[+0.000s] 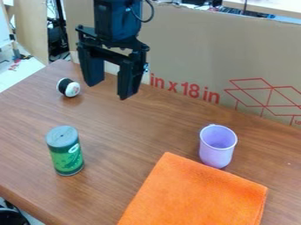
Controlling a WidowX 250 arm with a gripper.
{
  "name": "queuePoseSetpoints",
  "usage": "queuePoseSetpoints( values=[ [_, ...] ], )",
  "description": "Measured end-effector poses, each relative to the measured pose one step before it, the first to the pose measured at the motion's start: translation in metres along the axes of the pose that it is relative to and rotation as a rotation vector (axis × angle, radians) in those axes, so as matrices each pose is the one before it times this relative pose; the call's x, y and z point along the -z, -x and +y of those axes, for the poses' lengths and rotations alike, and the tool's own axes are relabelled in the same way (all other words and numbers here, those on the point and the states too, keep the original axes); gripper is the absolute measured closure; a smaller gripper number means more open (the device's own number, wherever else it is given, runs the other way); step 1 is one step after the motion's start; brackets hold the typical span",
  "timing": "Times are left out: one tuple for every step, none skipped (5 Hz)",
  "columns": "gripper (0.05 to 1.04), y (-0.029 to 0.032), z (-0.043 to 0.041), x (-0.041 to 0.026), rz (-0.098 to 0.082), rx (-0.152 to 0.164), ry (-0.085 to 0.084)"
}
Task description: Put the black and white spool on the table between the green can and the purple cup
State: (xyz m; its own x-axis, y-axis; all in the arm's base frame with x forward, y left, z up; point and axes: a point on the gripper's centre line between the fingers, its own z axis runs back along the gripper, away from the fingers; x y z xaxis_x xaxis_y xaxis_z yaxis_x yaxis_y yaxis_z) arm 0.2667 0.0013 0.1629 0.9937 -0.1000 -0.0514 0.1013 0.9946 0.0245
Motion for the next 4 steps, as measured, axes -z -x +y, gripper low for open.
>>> queuePoseSetpoints(
  values=[
    [0.082, 0.00026, -0.00021, 0.00635, 0.026, 0.0022, 0.0023],
    [0.082, -0.00411, 0.02936, -0.015, -0.0183, -0.0634, -0.013],
    [0.082, -0.00633, 0.04226, -0.00622, -0.0116, -0.0749, -0.0275],
    [0.082, -0.01251, 0.03185, 0.00501, -0.0034, -0.0149, -0.0238]
  ],
)
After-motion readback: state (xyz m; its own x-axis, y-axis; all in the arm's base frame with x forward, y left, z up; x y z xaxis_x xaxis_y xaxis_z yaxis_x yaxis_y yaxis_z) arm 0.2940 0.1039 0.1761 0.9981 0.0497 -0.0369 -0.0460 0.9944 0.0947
